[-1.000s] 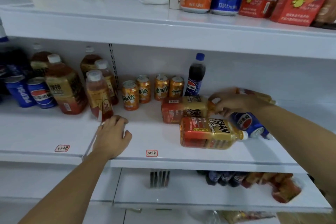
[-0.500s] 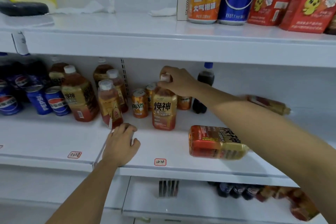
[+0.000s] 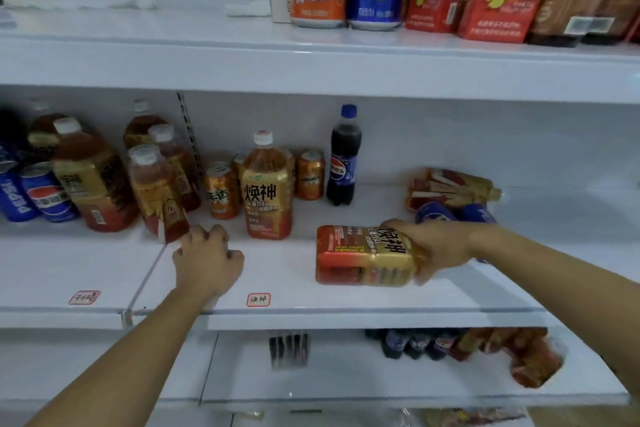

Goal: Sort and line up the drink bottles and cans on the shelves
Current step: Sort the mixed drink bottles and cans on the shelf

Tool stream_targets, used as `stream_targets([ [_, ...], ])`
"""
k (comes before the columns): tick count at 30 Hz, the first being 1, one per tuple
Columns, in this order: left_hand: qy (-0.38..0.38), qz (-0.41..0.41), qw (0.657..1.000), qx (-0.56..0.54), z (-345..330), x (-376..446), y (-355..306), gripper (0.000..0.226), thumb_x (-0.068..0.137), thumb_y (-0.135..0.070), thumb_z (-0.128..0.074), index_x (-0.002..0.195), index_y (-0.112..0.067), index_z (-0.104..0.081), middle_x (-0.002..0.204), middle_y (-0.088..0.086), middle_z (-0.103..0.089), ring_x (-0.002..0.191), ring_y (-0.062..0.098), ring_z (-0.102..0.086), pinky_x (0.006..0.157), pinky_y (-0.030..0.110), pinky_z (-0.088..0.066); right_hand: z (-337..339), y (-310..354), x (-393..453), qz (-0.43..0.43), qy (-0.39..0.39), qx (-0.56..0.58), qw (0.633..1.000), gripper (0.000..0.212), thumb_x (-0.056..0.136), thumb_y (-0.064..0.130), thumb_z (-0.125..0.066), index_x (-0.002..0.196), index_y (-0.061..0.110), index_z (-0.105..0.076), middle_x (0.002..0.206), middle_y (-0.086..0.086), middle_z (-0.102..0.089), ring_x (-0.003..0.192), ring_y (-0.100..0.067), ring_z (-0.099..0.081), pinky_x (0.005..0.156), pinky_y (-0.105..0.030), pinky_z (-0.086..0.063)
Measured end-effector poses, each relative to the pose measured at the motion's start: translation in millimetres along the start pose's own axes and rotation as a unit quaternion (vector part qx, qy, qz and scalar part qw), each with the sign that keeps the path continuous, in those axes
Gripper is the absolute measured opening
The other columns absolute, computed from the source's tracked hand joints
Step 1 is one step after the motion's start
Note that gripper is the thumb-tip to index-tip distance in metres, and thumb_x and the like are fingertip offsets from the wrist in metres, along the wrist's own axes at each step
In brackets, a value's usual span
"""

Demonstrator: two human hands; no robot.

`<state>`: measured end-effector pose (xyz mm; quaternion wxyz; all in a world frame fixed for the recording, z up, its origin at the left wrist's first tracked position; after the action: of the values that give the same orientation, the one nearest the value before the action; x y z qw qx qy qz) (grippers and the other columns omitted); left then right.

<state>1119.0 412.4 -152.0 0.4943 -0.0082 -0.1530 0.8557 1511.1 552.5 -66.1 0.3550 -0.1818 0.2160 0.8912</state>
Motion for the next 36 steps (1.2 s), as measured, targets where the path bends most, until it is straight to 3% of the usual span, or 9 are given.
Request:
stream_targets([
  [5, -0.01, -0.019, 0.999, 0.038, -17.1, -9.4, -3.9, 0.052, 0.079, -0.038, -0.038, 0.119, -0.009, -0.054, 0.116, 0.022, -0.051, 0.111, 0.039, -0.044, 0.095, 0.053, -0.04, 54.8, 14.1, -26.5, 0.028, -0.075, 0.035, 0.996, 0.055, 0.085, 0.044, -0.08, 0.131, 0.042, -0.05, 0.121, 0.019, -0.058, 0.109, -0.005, -0.056, 0.085, -0.017, -0.041],
  [10, -0.018, -0.02, 0.998, 0.052, -18.6, -10.0, -5.1, 0.054, 0.078, -0.038, -0.036, 0.118, -0.008, -0.056, 0.114, 0.024, -0.053, 0.106, 0.04, -0.048, 0.091, 0.052, -0.042, 109.7, 76.7, -11.3, 0.12, -0.236, 0.079, 0.961, 0.016, 0.093, 0.036, -0.073, 0.106, 0.031, -0.065, 0.1, 0.011, -0.069, 0.087, -0.003, -0.064, 0.078, -0.025, -0.05],
  [15, -0.029, -0.023, 0.998, 0.057, -17.1, -10.9, -4.1, 0.054, 0.077, -0.039, -0.034, 0.116, -0.011, -0.057, 0.111, 0.021, -0.054, 0.104, 0.039, -0.049, 0.09, 0.051, -0.043, 118.7, 127.7, 42.7, 0.155, -0.268, 0.026, 0.951, 0.013, 0.099, 0.034, -0.064, 0.101, 0.023, -0.059, 0.089, 0.012, -0.059, 0.082, -0.001, -0.059, 0.071, -0.018, -0.044],
  [22, -0.028, -0.005, 1.0, 0.011, -13.3, -8.0, -2.9, 0.036, 0.084, -0.03, -0.059, 0.118, -0.016, -0.058, 0.117, 0.015, -0.055, 0.112, 0.037, -0.048, 0.097, 0.05, -0.041, 104.7, 75.7, 21.3, 0.06, -0.193, 0.221, 0.954, 0.051, 0.094, 0.047, -0.068, 0.137, 0.033, -0.044, 0.111, 0.001, -0.067, 0.092, -0.015, -0.071, 0.076, -0.033, -0.062],
  [27, -0.026, -0.007, 1.0, -0.008, -13.4, -7.8, -2.4, 0.035, 0.083, -0.028, -0.063, 0.115, -0.016, -0.06, 0.116, 0.017, -0.056, 0.108, 0.038, -0.05, 0.094, 0.051, -0.043, 72.4, -9.9, -20.6, -0.212, -0.115, -0.065, 0.968, 0.047, 0.078, 0.076, -0.054, 0.106, 0.039, -0.058, 0.103, 0.008, -0.066, 0.094, -0.02, -0.067, 0.086, -0.042, -0.056],
  [30, -0.035, -0.012, 0.999, -0.017, -10.7, -9.5, -2.1, 0.032, 0.083, -0.025, -0.064, 0.113, -0.014, -0.065, 0.112, 0.017, -0.059, 0.105, 0.038, -0.053, 0.09, 0.05, -0.046, 34.0, -29.2, -21.1, -0.272, -0.054, -0.153, 0.949, 0.097, 0.073, 0.08, -0.058, 0.146, 0.017, -0.042, 0.128, -0.004, -0.066, 0.11, -0.028, -0.063, 0.09, -0.036, -0.051],
  [32, -0.036, -0.008, 0.998, -0.044, -2.8, -14.5, -11.9, 0.023, 0.083, -0.022, -0.064, 0.105, -0.016, -0.067, 0.104, 0.011, -0.061, 0.099, 0.036, -0.057, 0.086, 0.047, -0.048, 12.9, -32.5, -16.0, -0.283, -0.053, -0.165, 0.943, 0.122, 0.074, 0.072, -0.065, 0.162, 0.012, -0.004, 0.138, -0.012, -0.059, 0.118, -0.035, -0.057, 0.086, -0.037, -0.051],
  [34, -0.058, -0.015, 0.995, -0.083, 5.9, -26.2, -31.3, 0.002, 0.081, -0.019, -0.062, 0.083, -0.02, -0.063, 0.084, 0.002, -0.061, 0.084, 0.032, -0.059, 0.077, 0.044, -0.05, 8.6, -37.1, -12.6, -0.265, -0.096, -0.132, 0.95, 0.12, 0.073, 0.051, -0.074, 0.162, 0.017, 0.0, 0.133, -0.016, -0.058, 0.107, -0.034, -0.059, 0.078, -0.035, -0.053],
  [36, -0.083, -0.051, 0.989, -0.111, 10.3, -42.8, -62.6, 0.014, 0.081, -0.016, -0.063, 0.07, -0.022, -0.056, 0.07, -0.002, -0.059, 0.072, 0.029, -0.058, 0.066, 0.039, -0.048, 13.1, -40.6, -9.7, -0.228, -0.112, -0.08, 0.964, 0.118, 0.071, 0.039, -0.078, 0.161, 0.025, -0.004, 0.136, -0.014, -0.056, 0.108, -0.032, -0.06, 0.079, -0.035, -0.056],
])
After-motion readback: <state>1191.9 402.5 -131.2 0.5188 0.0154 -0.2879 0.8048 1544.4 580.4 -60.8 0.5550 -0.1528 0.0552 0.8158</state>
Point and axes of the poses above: each hand's wrist, its own x-axis towards the middle knuckle, its own z-axis out of the back of the hand, y = z × x, the point moved 2 cm from there along x, towards the middle knuckle
